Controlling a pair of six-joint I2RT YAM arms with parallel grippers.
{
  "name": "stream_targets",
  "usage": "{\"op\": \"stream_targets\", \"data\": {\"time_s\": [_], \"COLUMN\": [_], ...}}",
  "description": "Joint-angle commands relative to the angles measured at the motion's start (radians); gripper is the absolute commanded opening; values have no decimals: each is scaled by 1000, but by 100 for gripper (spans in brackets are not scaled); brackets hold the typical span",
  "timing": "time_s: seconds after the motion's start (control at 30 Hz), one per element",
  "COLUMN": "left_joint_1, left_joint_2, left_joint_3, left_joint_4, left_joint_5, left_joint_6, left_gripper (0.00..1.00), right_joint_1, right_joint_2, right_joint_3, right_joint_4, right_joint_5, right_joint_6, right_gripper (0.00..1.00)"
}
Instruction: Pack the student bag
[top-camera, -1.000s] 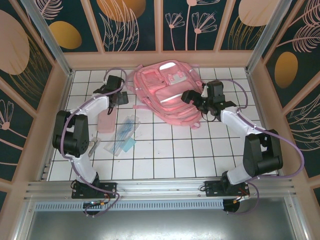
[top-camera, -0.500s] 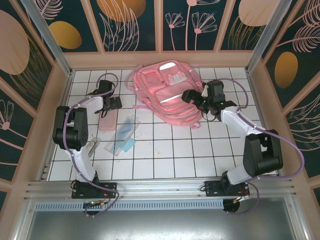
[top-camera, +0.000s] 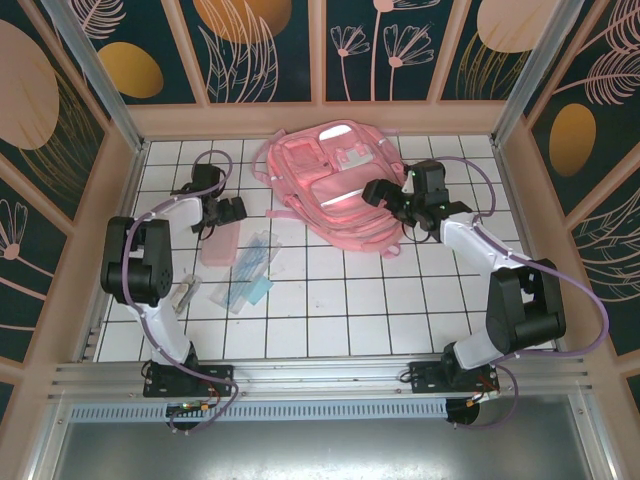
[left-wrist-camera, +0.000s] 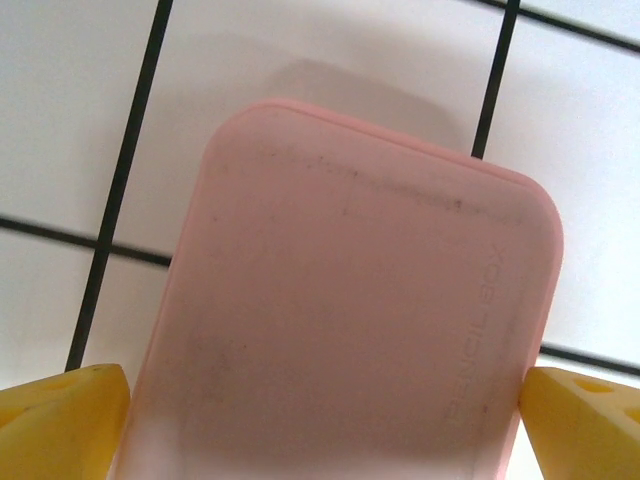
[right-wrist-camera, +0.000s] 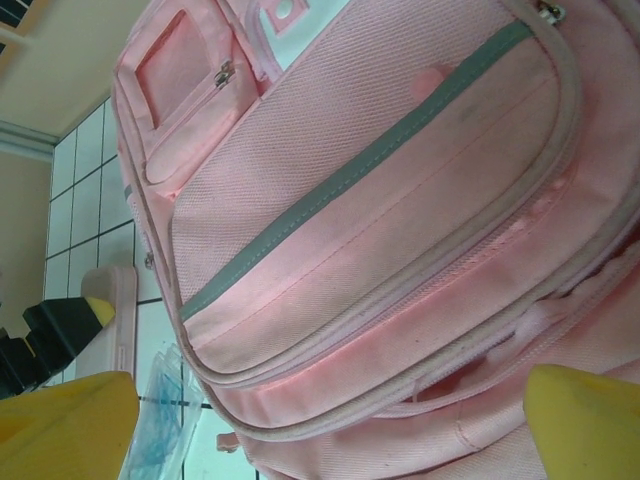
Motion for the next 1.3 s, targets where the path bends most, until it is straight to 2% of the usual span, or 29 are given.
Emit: {"op": "stream_targets", "data": {"time_s": [0.0, 0.27, 0.5, 0.63, 0.77, 0.83, 0.97, 1.07, 1.27], "left_joint_1": [-5, -28, -31, -36, -44, -44, -44, -44, -44], "left_joint_2": [-57, -47, 31, 57, 48, 44, 45, 57, 129], "left_joint_3": [-14, -14, -2, 8, 3, 3, 11, 25, 175], "left_joint_4": [-83, -97, -133, -147, -138, -143, -125, -61, -91], "left_joint_5": [25, 47, -60, -57, 14, 18, -59, -37, -46], "left_joint_6": [10, 52, 56, 70, 72, 44, -64, -144, -211], "left_gripper": [99, 99, 99, 99, 99, 99, 99, 99, 99], "right_joint_1": [18, 28, 32, 32, 32, 32, 32, 34, 34], "right_joint_2": [13, 42, 50, 50, 57, 59, 71, 84, 87], "right_joint_3": [48, 61, 66, 68, 68, 68, 68, 66, 66], "right_joint_4": [11, 7, 8, 6, 8, 12, 30, 48, 45], "right_joint_5": [22, 20, 16, 23, 22, 18, 7, -8, -15], "right_joint_6": [1, -1, -2, -3, 1, 2, 5, 7, -21], "right_gripper": [99, 99, 99, 99, 99, 99, 99, 99, 99]}}
